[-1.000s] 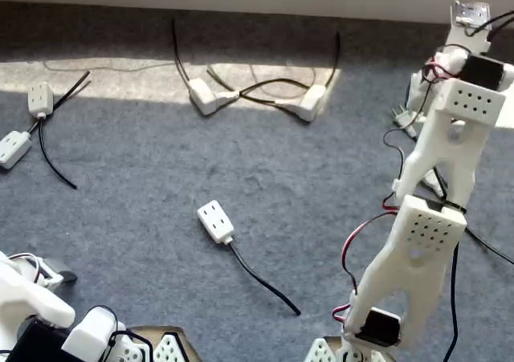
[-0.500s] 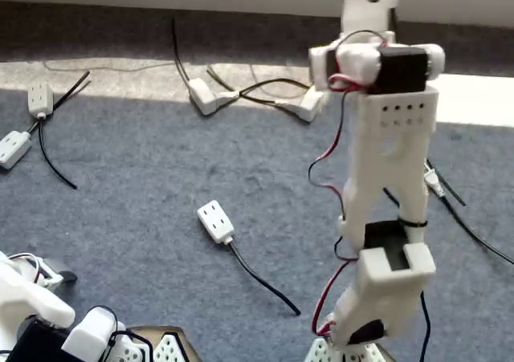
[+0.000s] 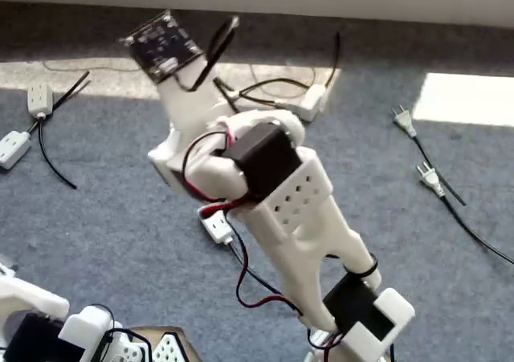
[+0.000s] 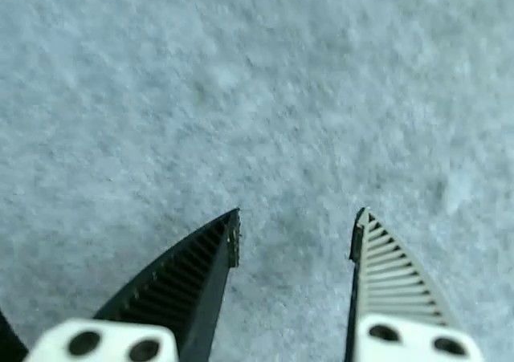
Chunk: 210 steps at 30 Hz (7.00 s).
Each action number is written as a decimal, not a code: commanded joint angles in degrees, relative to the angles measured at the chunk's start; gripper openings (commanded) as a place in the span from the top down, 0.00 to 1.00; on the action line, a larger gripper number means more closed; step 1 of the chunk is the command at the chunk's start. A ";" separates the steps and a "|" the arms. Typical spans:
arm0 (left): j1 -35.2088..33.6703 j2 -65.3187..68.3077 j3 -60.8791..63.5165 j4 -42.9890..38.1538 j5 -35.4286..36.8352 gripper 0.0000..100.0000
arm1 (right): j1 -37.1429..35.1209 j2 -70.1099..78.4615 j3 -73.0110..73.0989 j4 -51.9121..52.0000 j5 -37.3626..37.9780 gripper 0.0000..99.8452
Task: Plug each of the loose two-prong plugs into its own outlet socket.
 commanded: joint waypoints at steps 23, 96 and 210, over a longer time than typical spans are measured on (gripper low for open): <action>-0.13 -0.22 -17.89 -0.97 7.30 0.77 | -8.13 30.81 -3.65 -12.09 3.16 0.82; 70.90 -0.31 -5.93 27.87 13.71 0.77 | 66.42 -23.43 51.30 -24.04 15.56 0.82; 62.29 -0.22 4.97 9.76 21.63 0.78 | 63.52 -23.43 58.77 -25.63 15.12 0.82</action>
